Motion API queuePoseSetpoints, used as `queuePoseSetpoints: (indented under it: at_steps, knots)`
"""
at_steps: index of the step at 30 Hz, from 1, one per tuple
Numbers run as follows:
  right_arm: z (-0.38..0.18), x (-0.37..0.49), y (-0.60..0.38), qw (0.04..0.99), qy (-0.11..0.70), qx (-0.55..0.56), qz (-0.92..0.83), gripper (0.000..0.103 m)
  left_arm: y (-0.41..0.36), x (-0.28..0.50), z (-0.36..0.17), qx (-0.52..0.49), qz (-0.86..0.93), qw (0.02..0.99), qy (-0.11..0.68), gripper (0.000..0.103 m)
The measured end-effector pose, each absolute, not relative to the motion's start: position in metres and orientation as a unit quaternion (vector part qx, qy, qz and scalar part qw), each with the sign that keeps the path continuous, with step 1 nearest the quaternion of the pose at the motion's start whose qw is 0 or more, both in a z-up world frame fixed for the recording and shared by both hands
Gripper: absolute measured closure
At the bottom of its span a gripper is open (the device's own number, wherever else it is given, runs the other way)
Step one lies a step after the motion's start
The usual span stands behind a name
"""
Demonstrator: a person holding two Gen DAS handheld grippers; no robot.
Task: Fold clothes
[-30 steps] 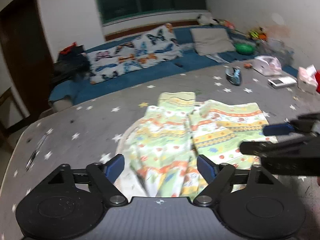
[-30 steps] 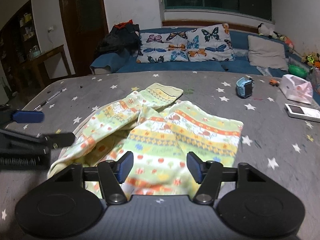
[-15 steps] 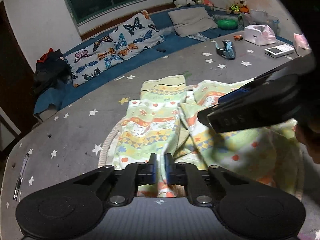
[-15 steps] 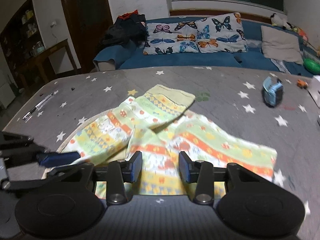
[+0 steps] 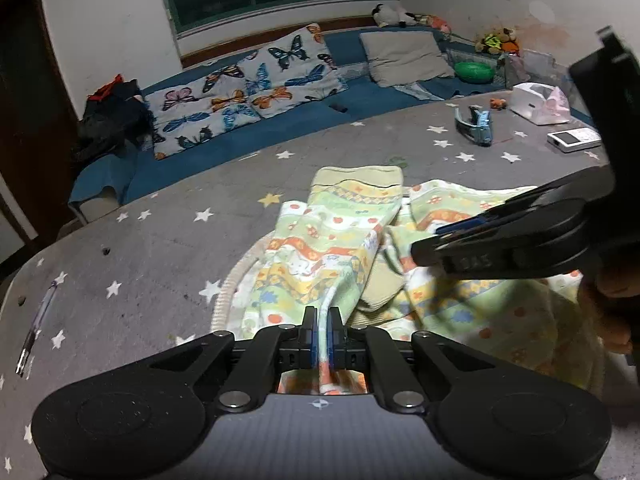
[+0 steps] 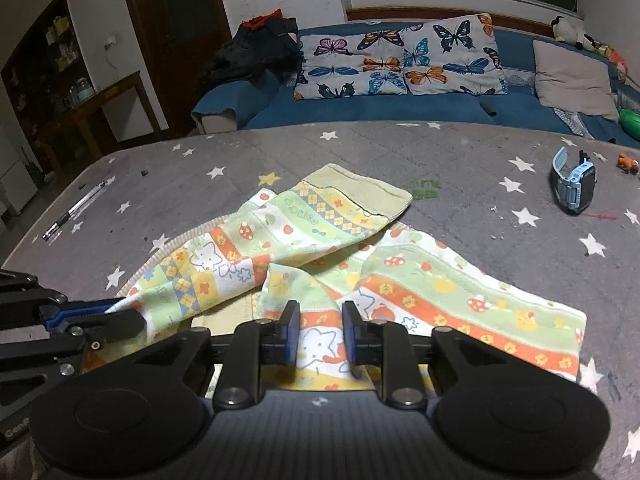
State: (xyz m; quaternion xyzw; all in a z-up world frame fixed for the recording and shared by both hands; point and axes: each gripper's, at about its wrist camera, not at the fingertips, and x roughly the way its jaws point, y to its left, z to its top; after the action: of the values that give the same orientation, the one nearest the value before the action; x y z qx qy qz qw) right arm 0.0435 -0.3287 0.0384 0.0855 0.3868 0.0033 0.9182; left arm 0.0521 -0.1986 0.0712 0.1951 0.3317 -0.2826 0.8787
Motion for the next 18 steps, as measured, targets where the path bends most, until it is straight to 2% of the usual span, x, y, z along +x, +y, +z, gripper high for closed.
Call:
queuePoseSetpoints:
  at_steps: [3,6,8,10,12,14,18]
  knots:
    - [0.038,0.044,-0.328,0.919,0.386,0.083,0.002,0.081,-0.203,0.048,0.071,0.204,-0.288,0.876,0.327,0.093]
    - [0.037,0.045,-0.327,0.92,0.384,0.081,0.001,0.079,-0.207,0.045,0.071,0.214,-0.29,0.876,0.32,0.083]
    - [0.038,0.045,-0.328,0.92,0.383,0.081,0.0,0.08,-0.209,0.044,0.071,0.219,-0.289,0.877,0.315,0.069]
    - [0.039,0.044,-0.328,0.92,0.383,0.082,-0.001,0.085,-0.211,0.044,0.071,0.226,-0.286,0.878,0.31,0.069]
    - [0.039,0.043,-0.329,0.921,0.382,0.082,-0.001,0.09,-0.21,0.049,0.069,0.223,-0.286,0.877,0.317,0.074]
    - [0.041,0.041,-0.33,0.921,0.379,0.088,-0.002,0.094,-0.209,0.054,0.066,0.218,-0.284,0.875,0.325,0.09]
    - [0.046,0.034,-0.334,0.924,0.369,0.098,-0.006,0.098,-0.201,0.058,0.065,0.201,-0.273,0.88,0.331,0.098]
